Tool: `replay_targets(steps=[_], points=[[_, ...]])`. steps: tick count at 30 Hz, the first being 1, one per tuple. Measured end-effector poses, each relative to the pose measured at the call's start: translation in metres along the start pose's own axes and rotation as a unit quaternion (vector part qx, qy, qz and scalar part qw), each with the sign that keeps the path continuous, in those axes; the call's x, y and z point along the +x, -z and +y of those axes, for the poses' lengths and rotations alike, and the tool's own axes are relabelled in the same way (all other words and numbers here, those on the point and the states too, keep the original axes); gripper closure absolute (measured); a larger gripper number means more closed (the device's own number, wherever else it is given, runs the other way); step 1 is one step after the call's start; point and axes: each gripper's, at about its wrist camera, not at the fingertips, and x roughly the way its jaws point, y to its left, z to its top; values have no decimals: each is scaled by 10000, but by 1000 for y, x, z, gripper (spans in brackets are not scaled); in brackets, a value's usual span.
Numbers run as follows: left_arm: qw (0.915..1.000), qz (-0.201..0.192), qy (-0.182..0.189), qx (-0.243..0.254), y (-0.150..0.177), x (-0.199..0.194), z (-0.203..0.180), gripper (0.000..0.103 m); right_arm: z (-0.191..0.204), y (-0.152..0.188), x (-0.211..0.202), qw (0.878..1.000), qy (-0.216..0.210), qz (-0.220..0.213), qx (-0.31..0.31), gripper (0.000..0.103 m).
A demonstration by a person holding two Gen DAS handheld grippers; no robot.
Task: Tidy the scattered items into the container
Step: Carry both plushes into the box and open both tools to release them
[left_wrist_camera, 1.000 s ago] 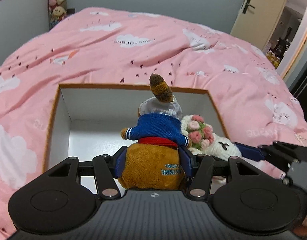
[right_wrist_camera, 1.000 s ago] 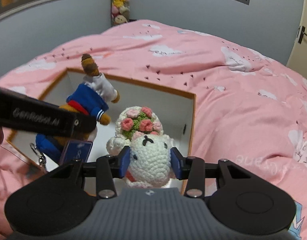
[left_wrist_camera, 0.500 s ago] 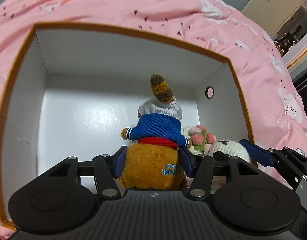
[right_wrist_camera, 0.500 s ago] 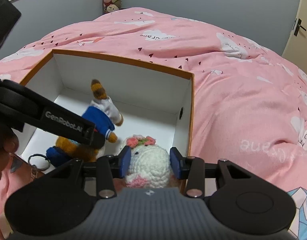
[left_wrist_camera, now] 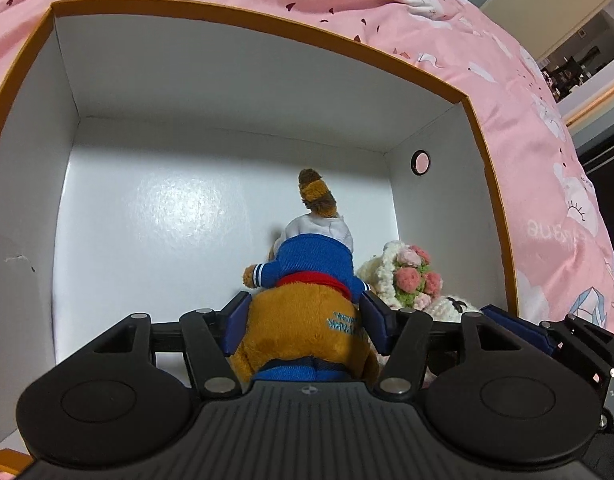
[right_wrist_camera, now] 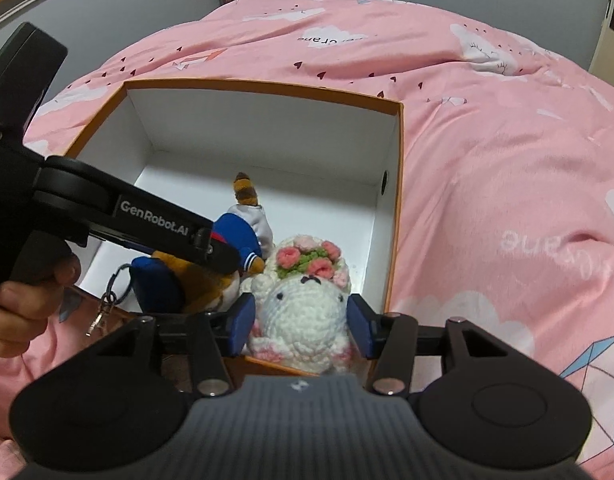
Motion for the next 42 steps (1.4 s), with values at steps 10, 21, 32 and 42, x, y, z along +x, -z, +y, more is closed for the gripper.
replay_targets(steps=[10,21,32,42], points=[[9998,61,95,-179,-1,-6,8,37,6,6,11,9993,160,105,-317,59],[9989,24,328,-329,-4,13,-6,36,-1,0,-4,9996,111,47,-239,48],[9994,84,320,58,0,-21,2,51,-8,8,-24,9995,93,-281,-118,48],[9983,431,366,-128,6,13,2,64,-7,17,-29,9993,31,-361,-49,48]])
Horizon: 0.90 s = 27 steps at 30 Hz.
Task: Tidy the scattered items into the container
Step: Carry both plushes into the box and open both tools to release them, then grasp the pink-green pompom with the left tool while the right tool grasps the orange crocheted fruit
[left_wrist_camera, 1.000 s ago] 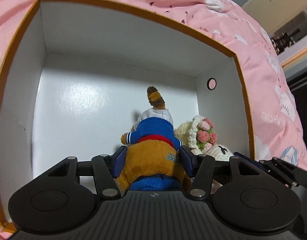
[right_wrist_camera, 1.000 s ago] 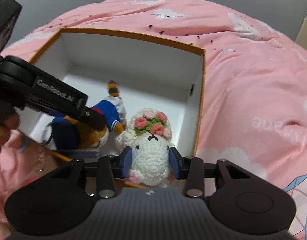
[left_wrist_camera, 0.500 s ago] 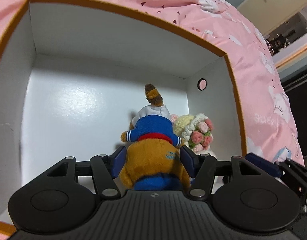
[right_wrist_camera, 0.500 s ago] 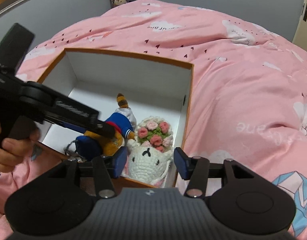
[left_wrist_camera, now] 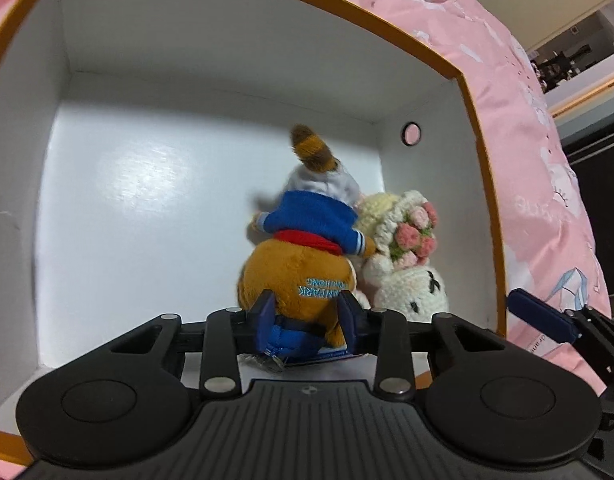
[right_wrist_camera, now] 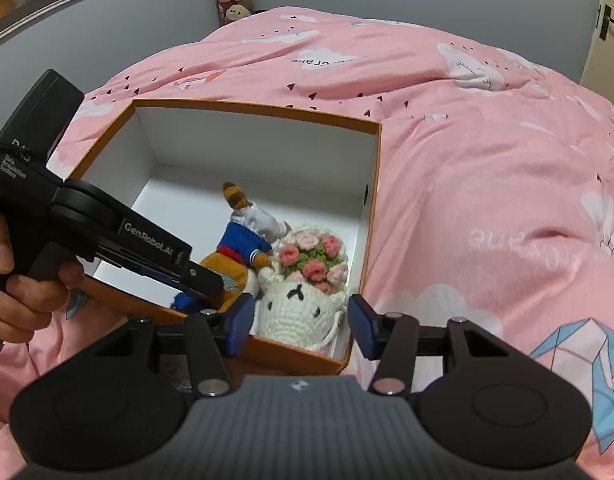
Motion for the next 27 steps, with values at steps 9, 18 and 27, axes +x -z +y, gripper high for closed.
replay_targets(steps=[9,18,27], points=[[9973,-512,-226,478,12,-39,-14,63,-1,3,-17,9996,-82,-251,122,43],[9861,-877,-52,1412,60,-97,-33,56,-13,15,-51,9996,-224,-181,70,44],[9757,-679,-549,2007,109,-105,-31,44,-19,33,-47,9987,-118,353,-334,54]])
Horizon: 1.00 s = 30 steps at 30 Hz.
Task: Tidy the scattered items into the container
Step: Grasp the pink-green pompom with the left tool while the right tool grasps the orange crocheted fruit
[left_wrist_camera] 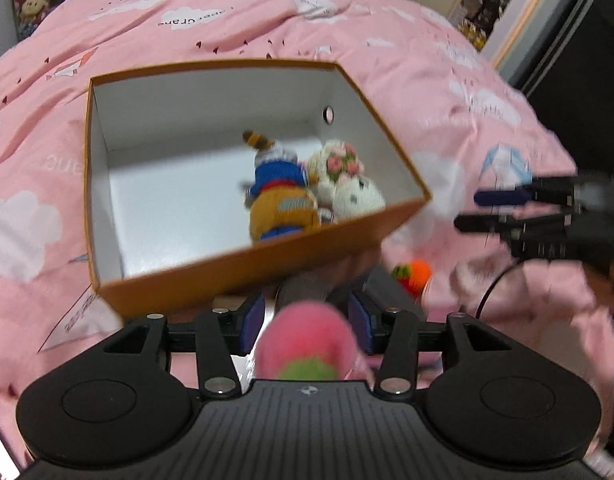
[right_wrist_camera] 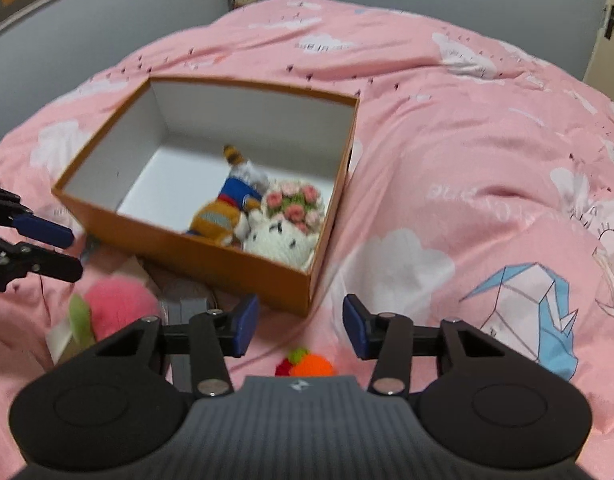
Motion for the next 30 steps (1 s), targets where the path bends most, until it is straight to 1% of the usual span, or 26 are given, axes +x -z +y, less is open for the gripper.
replay_targets(steps=[3,5,8,10,12,16,19,20,23,26,30], points=[[9996,120,-118,229,11,5,-5,43,0,3,7,9996,-89,245,-147,54],[9993,194,-152,294,16,10,-6,43,1,4,14,9985,-126,431,-299,53],[9992,208,-100,340,20,15,-8,37,-1,4,29,9955,-346,791,-386,53],[9992,247,-82,316,22,18,-9,36,-4,5,44,9926,-439,1087,-317,53],[9990,294,-124,313,24,22,-10,36,-6,6,60,9892,-447,1358,-316,53],[9985,410,-181,302,27,30,-10,36,-5,10,89,9800,-373,1877,-549,53],[9986,467,-161,200,28,34,-8,36,-1,10,102,9726,-330,2167,-775,52],[9986,477,-157,167,29,35,-7,36,1,10,106,9692,-374,2259,-911,52],[9987,485,-157,95,28,37,-4,36,2,11,120,9632,-382,2461,-1009,52],[9986,490,-166,74,26,37,-2,36,1,13,131,9585,-473,2630,-997,49],[9985,530,-164,29,24,40,1,36,0,19,140,9549,-553,2779,-893,48]])
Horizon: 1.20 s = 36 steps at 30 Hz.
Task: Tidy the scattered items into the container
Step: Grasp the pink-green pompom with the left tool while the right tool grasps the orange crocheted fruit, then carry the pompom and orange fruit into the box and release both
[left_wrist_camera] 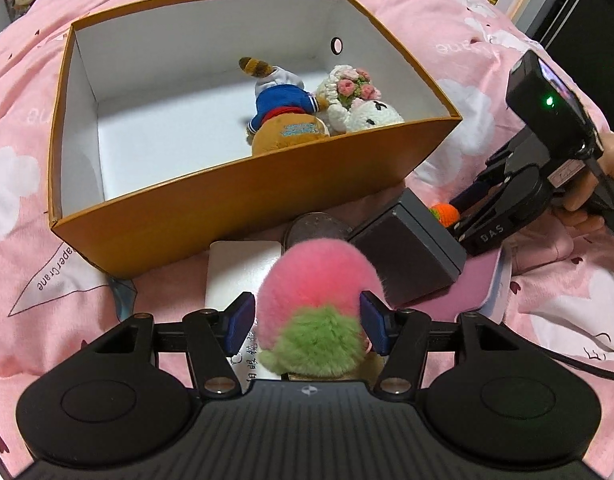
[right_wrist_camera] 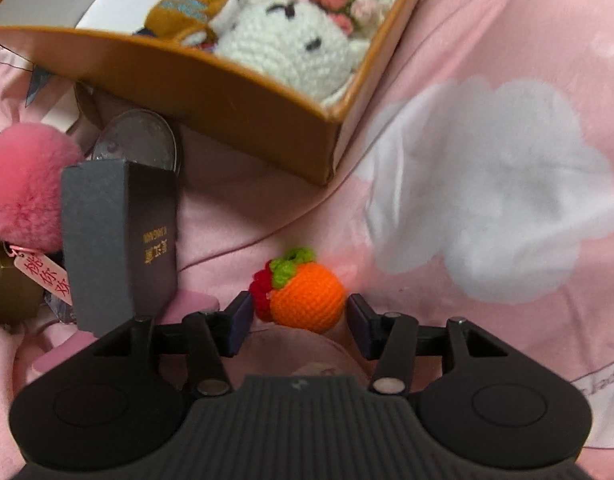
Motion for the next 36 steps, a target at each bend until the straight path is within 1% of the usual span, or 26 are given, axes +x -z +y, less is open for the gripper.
replay_targets(steps=[2,6,7,9,13,15,17,20,22,23,24,29,31,36], points=[[10000,9,0,-9,0,0,0,36,0,2,2,10000,14,-68,42,48],[10000,5,-10,55,1,-2,-3,36,4,11,-7,9993,72,-350,79,51],[10000,9,-11,76,1,-2,-4,35,5,14,-11,9988,100,-467,111,52],[9999,10,-33,117,2,-1,-5,34,6,20,-25,9966,151,-789,207,57],[9999,27,-57,130,3,5,-9,33,4,30,-56,9883,-3,-1421,556,57],[9999,23,-40,144,3,9,-11,33,6,35,-67,9843,13,-1632,666,57],[9998,18,-86,159,2,14,-13,33,7,41,-79,9800,-14,-1844,740,57],[9998,39,-135,136,2,22,-15,33,3,39,-95,9734,-53,-2106,899,57],[9997,58,-187,132,3,26,-17,33,3,46,-100,9685,-96,-2275,1009,57],[9997,75,-208,134,3,28,-17,37,3,48,-102,9661,-111,-2348,1065,57],[9997,88,-208,135,3,30,-17,39,3,50,-104,9637,-137,-2417,1124,57],[9994,57,-276,185,6,35,-20,43,6,56,-122,9530,-260,-2711,1327,57],[9993,51,-292,236,7,37,-22,45,10,53,-122,9495,-320,-2812,1352,57],[9985,42,-349,413,10,43,-27,48,19,50,-119,9474,-398,-2876,1351,57]])
